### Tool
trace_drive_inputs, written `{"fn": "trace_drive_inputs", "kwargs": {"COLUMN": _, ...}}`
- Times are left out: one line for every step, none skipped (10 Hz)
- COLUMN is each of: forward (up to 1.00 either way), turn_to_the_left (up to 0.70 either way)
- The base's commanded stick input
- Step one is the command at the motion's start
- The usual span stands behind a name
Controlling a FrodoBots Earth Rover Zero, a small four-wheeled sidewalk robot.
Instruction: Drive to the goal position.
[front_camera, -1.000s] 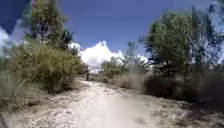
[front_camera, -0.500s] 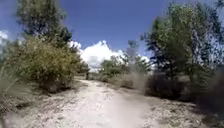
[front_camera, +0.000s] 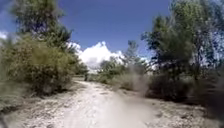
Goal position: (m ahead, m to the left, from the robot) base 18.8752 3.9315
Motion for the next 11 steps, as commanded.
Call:
{"fn": "trace_drive_inputs", "kwargs": {"forward": 0.44, "turn_to_the_left": 0.02}}
{"fn": "trace_drive_inputs", "kwargs": {"forward": 0.44, "turn_to_the_left": 0.02}}
{"fn": "trace_drive_inputs", "kwargs": {"forward": 0.44, "turn_to_the_left": 0.02}}
{"fn": "trace_drive_inputs", "kwargs": {"forward": 0.44, "turn_to_the_left": 0.02}}
{"fn": "trace_drive_inputs", "kwargs": {"forward": 0.44, "turn_to_the_left": 0.02}}
{"fn": "trace_drive_inputs", "kwargs": {"forward": 0.44, "turn_to_the_left": 0.02}}
{"fn": "trace_drive_inputs", "kwargs": {"forward": 0.44, "turn_to_the_left": 0.02}}
{"fn": "trace_drive_inputs", "kwargs": {"forward": 0.44, "turn_to_the_left": 0.02}}
{"fn": "trace_drive_inputs", "kwargs": {"forward": 0.44, "turn_to_the_left": 0.02}}
{"fn": "trace_drive_inputs", "kwargs": {"forward": 0.44, "turn_to_the_left": 0.02}}
{"fn": "trace_drive_inputs", "kwargs": {"forward": 0.44, "turn_to_the_left": 0.02}}
